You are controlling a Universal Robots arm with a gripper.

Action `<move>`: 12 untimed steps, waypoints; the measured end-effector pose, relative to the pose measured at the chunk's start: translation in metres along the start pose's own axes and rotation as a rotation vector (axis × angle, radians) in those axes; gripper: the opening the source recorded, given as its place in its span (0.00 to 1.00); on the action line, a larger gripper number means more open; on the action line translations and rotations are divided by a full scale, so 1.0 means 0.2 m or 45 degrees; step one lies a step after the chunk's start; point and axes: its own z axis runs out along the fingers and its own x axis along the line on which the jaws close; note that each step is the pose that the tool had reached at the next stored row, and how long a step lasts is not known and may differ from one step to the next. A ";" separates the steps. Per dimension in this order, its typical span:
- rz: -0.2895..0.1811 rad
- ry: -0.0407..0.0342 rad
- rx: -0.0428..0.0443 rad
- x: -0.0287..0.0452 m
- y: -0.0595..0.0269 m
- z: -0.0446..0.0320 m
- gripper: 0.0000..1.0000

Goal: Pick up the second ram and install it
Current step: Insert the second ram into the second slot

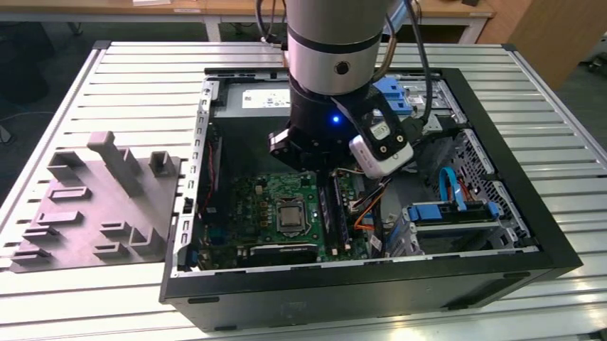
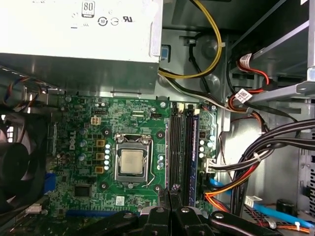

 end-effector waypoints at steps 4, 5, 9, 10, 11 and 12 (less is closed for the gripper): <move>0.000 0.0000 0.000 0.001 -0.001 0.022 0.11; 0.000 0.0001 0.000 0.000 -0.001 0.030 0.11; 0.000 0.0000 -0.001 -0.005 -0.002 0.045 0.11; 0.000 0.0000 -0.001 -0.011 -0.002 0.048 0.11; 0.000 0.0001 -0.001 -0.019 -0.002 0.052 0.11; 0.000 0.0000 -0.001 -0.029 -0.003 0.055 0.11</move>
